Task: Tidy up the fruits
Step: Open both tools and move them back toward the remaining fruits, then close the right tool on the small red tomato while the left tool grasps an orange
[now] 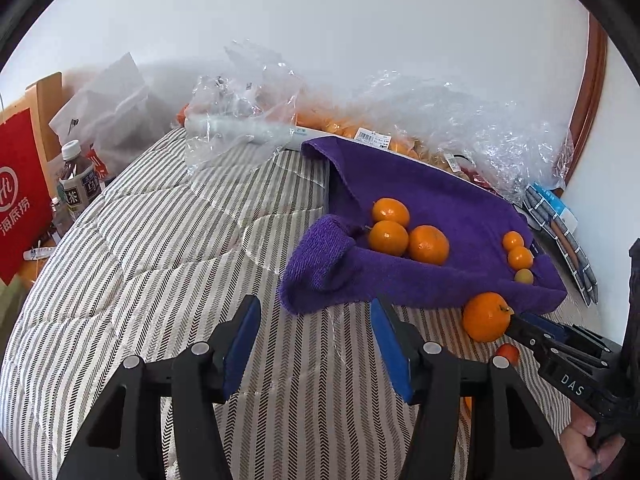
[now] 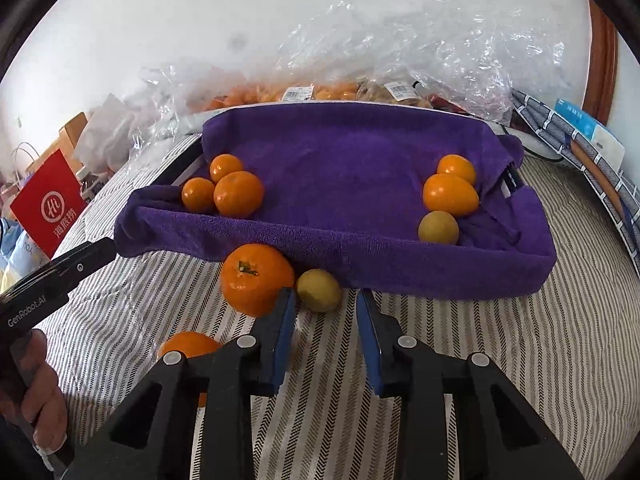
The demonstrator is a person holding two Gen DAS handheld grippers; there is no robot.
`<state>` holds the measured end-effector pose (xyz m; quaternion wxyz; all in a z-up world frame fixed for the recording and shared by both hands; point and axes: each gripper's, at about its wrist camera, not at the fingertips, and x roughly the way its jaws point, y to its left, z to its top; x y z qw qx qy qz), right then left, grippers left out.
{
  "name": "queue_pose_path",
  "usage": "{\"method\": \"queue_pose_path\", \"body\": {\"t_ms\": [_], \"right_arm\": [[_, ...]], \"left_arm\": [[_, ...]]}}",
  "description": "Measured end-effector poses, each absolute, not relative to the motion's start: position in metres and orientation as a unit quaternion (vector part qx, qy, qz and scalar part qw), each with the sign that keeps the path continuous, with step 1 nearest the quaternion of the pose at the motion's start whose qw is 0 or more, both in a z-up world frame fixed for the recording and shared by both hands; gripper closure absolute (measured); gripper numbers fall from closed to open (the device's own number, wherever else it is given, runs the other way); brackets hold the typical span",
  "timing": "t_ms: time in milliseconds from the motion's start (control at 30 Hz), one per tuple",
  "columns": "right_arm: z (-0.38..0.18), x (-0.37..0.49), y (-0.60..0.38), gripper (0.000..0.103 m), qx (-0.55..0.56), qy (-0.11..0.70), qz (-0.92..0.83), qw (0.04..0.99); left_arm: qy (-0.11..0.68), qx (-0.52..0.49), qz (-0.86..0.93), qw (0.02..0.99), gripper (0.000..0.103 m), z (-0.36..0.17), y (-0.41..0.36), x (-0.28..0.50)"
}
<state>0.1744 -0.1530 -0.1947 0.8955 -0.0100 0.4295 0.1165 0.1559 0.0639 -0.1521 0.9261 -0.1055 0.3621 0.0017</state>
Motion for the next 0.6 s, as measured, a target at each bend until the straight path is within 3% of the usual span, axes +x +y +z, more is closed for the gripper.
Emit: {"method": "queue_pose_path", "body": {"t_ms": [200, 300, 600], "right_arm": [[-0.204, 0.192, -0.148, 0.07, -0.008, 0.45, 0.123, 0.884], [-0.203, 0.192, -0.147, 0.078, -0.009, 0.446, 0.126, 0.886], [-0.185, 0.164, -0.171, 0.078, 0.0, 0.415, 0.101, 0.904]], "left_arm": [[0.374, -0.125, -0.004, 0.919, 0.048, -0.155, 0.068, 0.16], [0.38, -0.129, -0.006, 0.916, 0.048, -0.156, 0.069, 0.163], [0.382, -0.108, -0.116, 0.911, 0.048, -0.15, 0.039, 0.15]]}}
